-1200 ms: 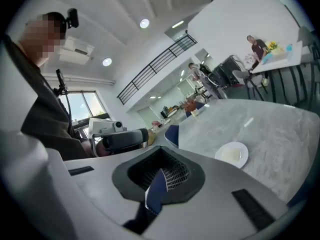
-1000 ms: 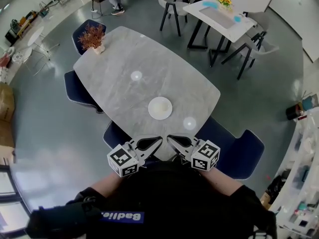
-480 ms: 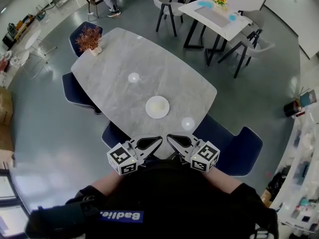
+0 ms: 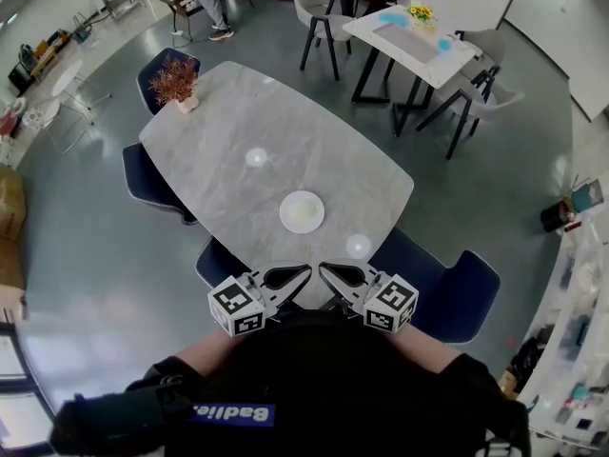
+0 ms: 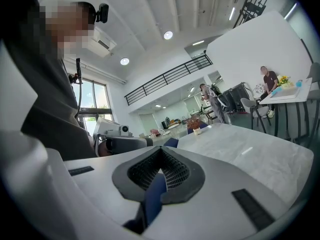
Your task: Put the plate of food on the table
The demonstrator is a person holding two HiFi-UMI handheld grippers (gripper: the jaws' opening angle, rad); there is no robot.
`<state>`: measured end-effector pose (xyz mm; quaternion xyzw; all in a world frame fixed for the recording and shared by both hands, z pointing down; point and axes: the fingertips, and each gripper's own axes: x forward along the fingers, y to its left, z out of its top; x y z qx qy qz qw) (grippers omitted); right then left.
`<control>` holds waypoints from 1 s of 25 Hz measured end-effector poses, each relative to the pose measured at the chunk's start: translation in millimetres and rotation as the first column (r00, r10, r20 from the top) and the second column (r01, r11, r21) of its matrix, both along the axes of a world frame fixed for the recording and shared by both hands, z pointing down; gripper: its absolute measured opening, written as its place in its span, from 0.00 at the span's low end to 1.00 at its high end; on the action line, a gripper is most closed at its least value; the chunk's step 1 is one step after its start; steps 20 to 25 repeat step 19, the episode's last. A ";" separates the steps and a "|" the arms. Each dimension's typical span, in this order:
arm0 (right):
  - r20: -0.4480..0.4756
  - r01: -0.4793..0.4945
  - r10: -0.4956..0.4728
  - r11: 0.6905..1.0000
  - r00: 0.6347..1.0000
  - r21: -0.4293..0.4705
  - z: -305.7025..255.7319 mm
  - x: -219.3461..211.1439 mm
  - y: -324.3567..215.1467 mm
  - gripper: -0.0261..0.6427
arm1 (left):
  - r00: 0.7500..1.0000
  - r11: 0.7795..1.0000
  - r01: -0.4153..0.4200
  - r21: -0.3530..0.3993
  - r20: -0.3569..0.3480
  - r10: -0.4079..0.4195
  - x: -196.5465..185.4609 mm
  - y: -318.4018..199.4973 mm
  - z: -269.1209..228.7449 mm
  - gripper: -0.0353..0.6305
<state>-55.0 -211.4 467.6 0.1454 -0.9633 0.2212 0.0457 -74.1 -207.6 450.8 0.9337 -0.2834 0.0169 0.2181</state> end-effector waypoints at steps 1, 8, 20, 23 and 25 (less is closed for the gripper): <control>-0.002 -0.002 0.002 1.000 1.000 -0.001 -0.2 -0.1 0.0 0.05 | 1.000 1.000 0.001 0.000 -0.001 -0.001 -0.2 0.2 0.1 0.07; -0.004 -0.004 0.004 1.000 1.000 -0.009 0.1 -0.7 1.8 0.05 | 1.000 1.000 0.003 -0.007 0.001 -0.003 0.1 2.9 1.9 0.07; -0.007 -0.007 0.006 1.000 1.000 -0.020 0.7 -1.2 3.4 0.05 | 1.000 1.000 0.008 -0.017 -0.001 -0.008 -0.8 4.6 2.4 0.07; -0.007 -0.007 0.006 1.000 1.000 -0.020 0.7 -1.2 3.4 0.05 | 1.000 1.000 0.008 -0.017 -0.001 -0.008 -0.8 4.6 2.4 0.07; -0.007 -0.007 0.006 1.000 1.000 -0.020 0.7 -1.2 3.4 0.05 | 1.000 1.000 0.008 -0.017 -0.001 -0.008 -0.8 4.6 2.4 0.07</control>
